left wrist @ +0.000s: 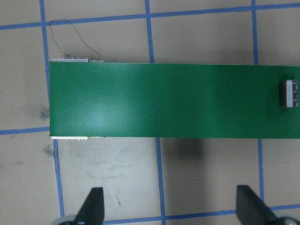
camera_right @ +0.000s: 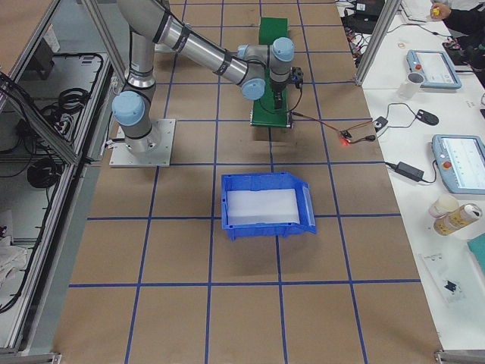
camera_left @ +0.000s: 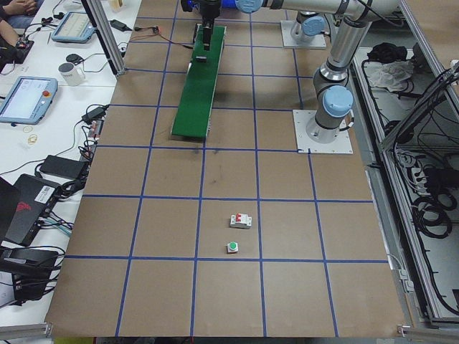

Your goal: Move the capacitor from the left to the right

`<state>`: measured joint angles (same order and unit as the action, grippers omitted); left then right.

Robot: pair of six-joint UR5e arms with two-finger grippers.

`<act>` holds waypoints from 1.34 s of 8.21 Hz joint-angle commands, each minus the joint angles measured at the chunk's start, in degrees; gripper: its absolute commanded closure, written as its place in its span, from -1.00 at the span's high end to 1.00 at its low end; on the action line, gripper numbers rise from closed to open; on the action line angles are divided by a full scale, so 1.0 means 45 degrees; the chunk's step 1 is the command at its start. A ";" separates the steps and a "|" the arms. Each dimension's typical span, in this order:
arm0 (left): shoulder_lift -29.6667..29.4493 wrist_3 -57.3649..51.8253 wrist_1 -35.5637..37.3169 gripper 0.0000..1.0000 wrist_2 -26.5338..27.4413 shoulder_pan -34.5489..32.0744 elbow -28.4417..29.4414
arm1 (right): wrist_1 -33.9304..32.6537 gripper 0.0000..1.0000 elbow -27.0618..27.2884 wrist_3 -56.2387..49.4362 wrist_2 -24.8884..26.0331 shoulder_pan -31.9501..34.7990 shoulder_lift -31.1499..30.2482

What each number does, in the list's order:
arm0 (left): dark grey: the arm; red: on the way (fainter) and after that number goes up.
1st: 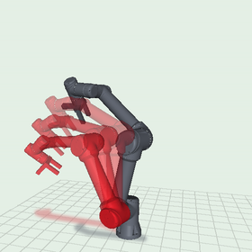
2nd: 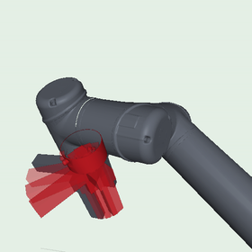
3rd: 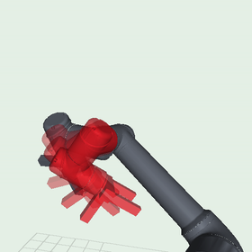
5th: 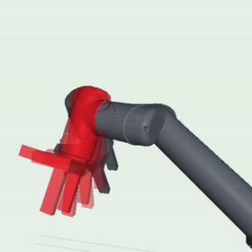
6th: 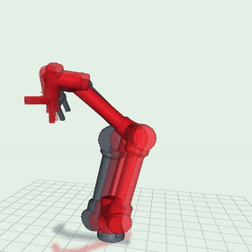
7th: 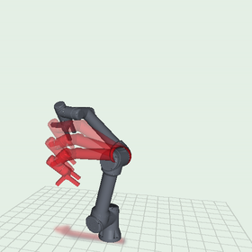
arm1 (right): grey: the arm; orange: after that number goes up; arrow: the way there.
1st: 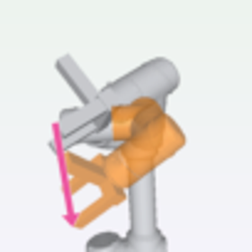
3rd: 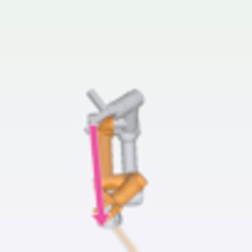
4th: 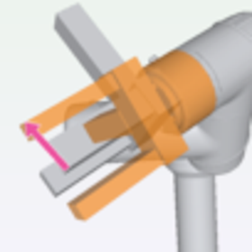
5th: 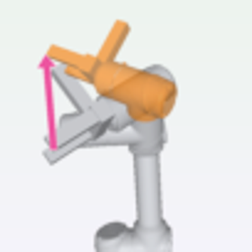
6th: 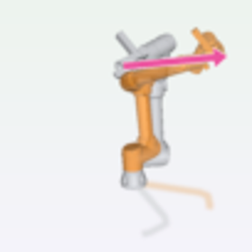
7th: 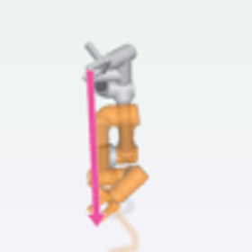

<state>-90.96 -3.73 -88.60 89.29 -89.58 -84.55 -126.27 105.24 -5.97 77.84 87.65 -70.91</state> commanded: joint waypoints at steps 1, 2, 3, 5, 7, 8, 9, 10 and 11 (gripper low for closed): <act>-0.0002 -0.0012 0.0001 1.00 0.0000 0.0004 0.0000 | -0.0007 0.92 -0.0008 0.0155 -0.0616 0.0014 0.0035; -0.0002 -0.0012 0.0001 1.00 0.0000 0.0004 0.0000 | 0.0012 0.93 -0.0008 0.0291 -0.0636 0.0014 0.0112; 0.0017 -0.0012 0.0001 1.00 0.0000 0.0004 0.0000 | 0.0012 0.93 -0.0008 0.0486 -0.0637 0.0014 0.0133; 0.0017 -0.0012 0.0001 1.00 0.0000 0.0004 0.0000 | 0.0032 0.93 -0.0028 0.1186 -0.0946 0.0014 0.0113; 0.0017 -0.0012 0.0001 1.00 0.0000 0.0004 0.0000 | 0.0032 0.94 -0.0047 0.2144 -0.1437 0.0014 0.0113; 0.0017 -0.0012 0.0001 1.00 0.0000 0.0004 0.0000 | 0.0012 0.94 -0.0047 0.2554 -0.1341 0.0149 0.0113; 0.0017 -0.0012 0.0001 1.00 0.0000 0.0004 0.0000 | 0.0031 0.94 -0.0047 0.2732 -0.1282 0.0170 0.0094; -0.0002 -0.0012 0.0001 1.00 0.0000 0.0004 0.0000 | 0.0032 0.93 -0.0028 0.2753 -0.1262 0.0189 0.0094; 0.0017 -0.0012 0.0001 1.00 0.0000 0.0004 0.0000 | 0.0032 0.87 -0.0028 0.2753 -0.1165 0.0228 0.0094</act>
<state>-90.91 -3.78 -88.59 89.30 -89.56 -84.55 -126.14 105.07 5.87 72.06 88.38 -70.46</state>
